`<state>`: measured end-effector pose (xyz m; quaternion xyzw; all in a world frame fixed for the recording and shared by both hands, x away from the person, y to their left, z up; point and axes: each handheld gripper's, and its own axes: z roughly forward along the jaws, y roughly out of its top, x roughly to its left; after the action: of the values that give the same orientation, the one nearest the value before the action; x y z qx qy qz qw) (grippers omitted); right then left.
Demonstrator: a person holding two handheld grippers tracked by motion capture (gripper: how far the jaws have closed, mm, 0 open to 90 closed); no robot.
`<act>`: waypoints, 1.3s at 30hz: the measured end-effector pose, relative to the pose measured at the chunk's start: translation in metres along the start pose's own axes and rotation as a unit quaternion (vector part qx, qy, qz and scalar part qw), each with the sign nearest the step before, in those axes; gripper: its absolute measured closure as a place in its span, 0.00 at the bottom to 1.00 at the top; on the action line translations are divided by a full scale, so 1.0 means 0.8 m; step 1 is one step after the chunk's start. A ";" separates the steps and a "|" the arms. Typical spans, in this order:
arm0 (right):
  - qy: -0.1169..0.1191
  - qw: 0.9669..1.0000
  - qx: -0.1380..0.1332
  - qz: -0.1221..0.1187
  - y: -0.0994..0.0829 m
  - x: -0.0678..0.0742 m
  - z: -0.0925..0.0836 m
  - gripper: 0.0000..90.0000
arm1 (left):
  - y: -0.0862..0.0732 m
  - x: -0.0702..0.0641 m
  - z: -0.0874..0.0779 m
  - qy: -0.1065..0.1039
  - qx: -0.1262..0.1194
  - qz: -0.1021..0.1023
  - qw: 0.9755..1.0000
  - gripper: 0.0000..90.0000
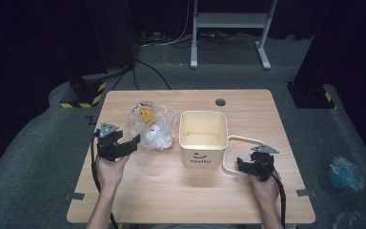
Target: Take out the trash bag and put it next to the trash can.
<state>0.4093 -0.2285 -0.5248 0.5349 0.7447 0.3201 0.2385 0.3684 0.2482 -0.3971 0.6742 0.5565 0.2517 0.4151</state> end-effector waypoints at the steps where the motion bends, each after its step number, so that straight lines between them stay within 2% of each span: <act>1: 0.000 1.000 0.000 0.000 0.000 0.000 0.000 0.17 | -0.002 0.000 0.000 0.000 0.001 0.001 1.000 0.31; 18: 0.000 1.000 0.000 0.000 0.000 0.000 0.000 0.17 | -0.026 0.006 0.001 0.003 0.006 0.002 1.000 0.31; 20: 0.000 1.000 0.000 0.000 0.000 0.000 0.000 0.17 | -0.030 0.007 0.001 0.007 0.008 0.010 1.000 0.31; 23: 0.000 1.000 0.000 0.000 0.000 0.000 0.000 0.17 | -0.035 0.006 0.002 0.005 0.010 0.007 1.000 0.31; 27: 0.000 1.000 0.000 0.000 0.000 0.000 0.000 0.17 | -0.042 0.003 0.004 0.013 0.015 0.023 1.000 0.31; 39: 0.000 1.000 0.000 0.000 0.000 0.000 0.000 0.17 | -0.058 0.004 0.016 0.006 0.026 0.021 0.999 0.31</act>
<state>0.4094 -0.2285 -0.5249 0.5347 0.7448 0.3200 0.2387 0.3543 0.2495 -0.4431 0.6947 0.5512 0.2494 0.3890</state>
